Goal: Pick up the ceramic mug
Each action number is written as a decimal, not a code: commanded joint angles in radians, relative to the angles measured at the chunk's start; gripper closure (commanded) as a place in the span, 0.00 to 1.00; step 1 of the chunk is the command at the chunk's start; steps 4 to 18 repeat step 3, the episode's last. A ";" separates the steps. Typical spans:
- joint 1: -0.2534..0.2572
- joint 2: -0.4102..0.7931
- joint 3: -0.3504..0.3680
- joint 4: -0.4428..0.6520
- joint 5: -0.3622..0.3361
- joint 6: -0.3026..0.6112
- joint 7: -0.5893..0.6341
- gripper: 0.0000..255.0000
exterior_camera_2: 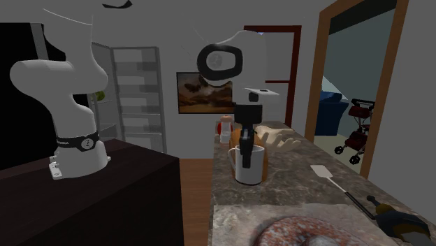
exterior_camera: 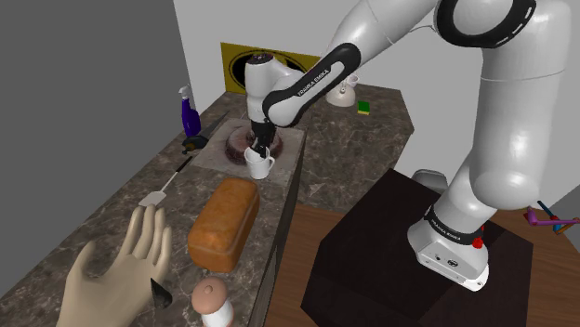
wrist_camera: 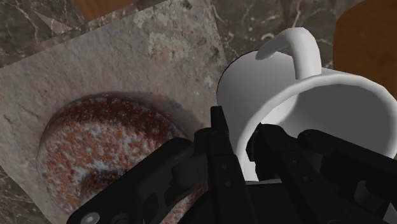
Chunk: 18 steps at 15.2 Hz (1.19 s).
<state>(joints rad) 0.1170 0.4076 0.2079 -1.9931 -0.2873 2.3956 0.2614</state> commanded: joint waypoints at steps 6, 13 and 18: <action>-0.004 -0.021 0.005 0.002 0.010 -0.022 -0.010 1.00; -0.004 -0.021 0.005 0.002 0.010 -0.022 -0.010 1.00; -0.004 -0.021 0.005 0.002 0.010 -0.022 -0.010 1.00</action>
